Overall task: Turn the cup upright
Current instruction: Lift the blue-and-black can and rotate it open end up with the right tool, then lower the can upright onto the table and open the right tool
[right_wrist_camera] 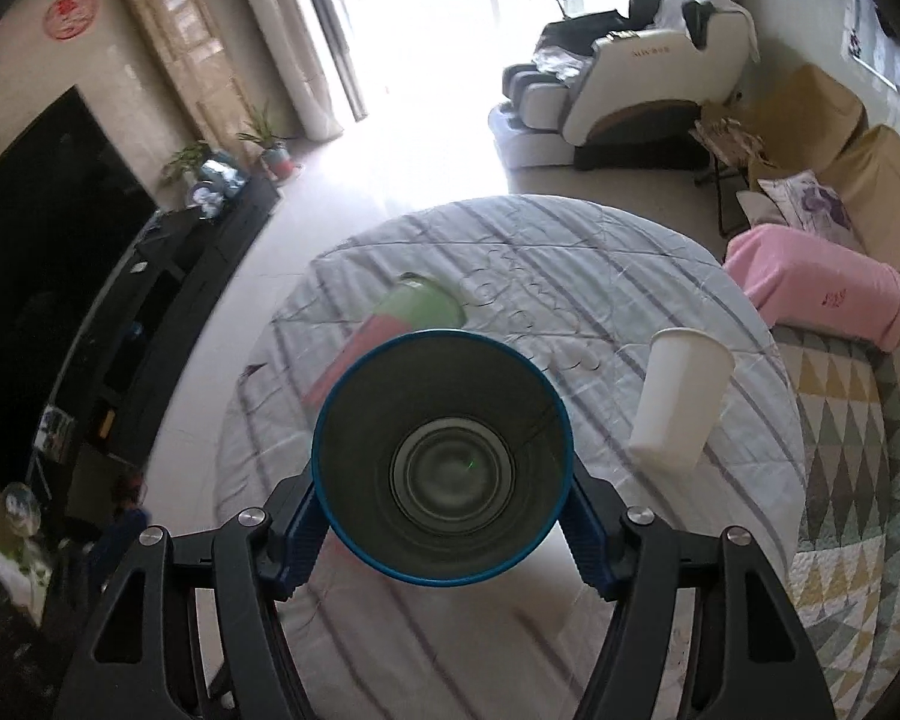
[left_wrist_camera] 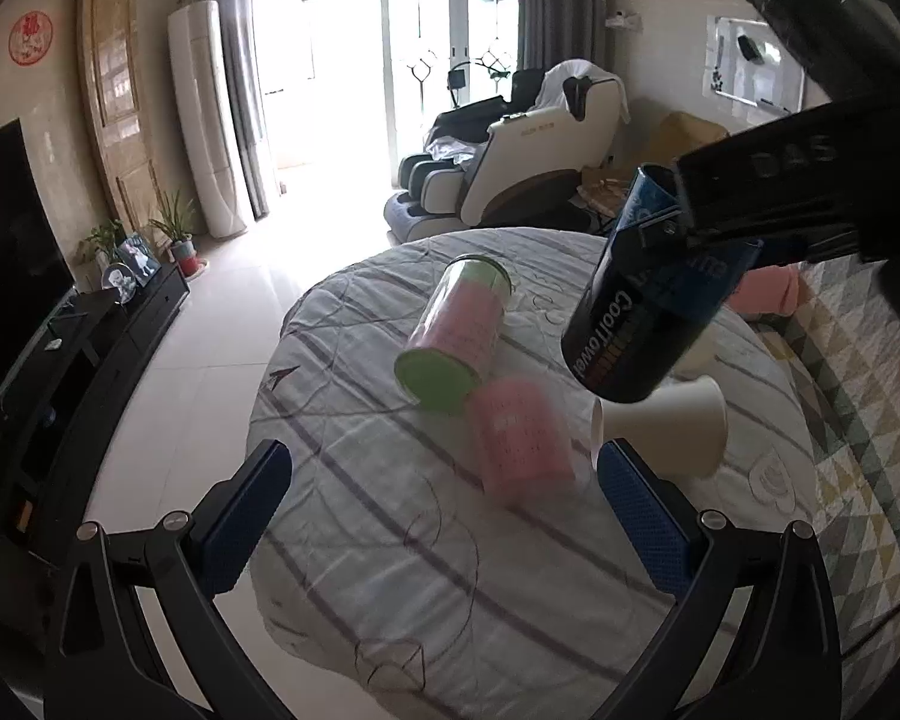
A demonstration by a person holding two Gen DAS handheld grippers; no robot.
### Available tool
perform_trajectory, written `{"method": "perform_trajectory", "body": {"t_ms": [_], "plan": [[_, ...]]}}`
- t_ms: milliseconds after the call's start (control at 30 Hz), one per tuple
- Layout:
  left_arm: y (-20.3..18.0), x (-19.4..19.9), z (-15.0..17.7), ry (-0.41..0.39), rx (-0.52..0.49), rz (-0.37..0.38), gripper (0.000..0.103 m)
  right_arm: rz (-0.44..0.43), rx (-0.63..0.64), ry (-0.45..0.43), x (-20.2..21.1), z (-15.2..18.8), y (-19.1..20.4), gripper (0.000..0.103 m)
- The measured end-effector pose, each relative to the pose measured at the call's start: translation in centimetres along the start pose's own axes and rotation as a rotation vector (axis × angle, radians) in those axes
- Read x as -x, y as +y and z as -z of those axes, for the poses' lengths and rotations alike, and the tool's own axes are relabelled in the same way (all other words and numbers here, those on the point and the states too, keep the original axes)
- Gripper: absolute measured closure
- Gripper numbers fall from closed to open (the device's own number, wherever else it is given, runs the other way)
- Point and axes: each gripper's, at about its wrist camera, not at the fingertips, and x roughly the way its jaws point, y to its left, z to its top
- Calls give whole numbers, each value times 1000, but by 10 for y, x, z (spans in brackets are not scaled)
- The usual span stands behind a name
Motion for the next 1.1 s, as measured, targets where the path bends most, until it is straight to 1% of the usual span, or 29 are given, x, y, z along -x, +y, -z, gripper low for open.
{"method": "perform_trajectory", "body": {"t_ms": [100,233,300,433,567,667,867,933,967,1100], "plan": [[1,6,11,7,-5,-2,0,-12,29,12,8,19,9,34],[-2,8,28,36,-12,-3,0,-17,51,31,7,43,16,34],[-5,7,37,51,-18,-10,0,-24,55,44,2,54,20,34],[-11,5,52,74,-25,-1,0,-18,65,66,-14,71,24,34],[-15,2,60,94,-29,5,0,-8,63,82,-29,82,23,34],[-17,1,64,102,-27,6,0,-42,48,97,-38,88,21,34],[-15,-2,67,118,-16,17,0,-75,29,80,-35,97,20,33],[-14,-2,67,122,-9,27,0,-90,28,66,-32,97,19,23],[-14,-2,67,121,-7,30,0,-82,34,54,-29,97,20,21],[-15,-2,67,120,-7,30,0,-46,59,27,-23,98,24,21]]}}
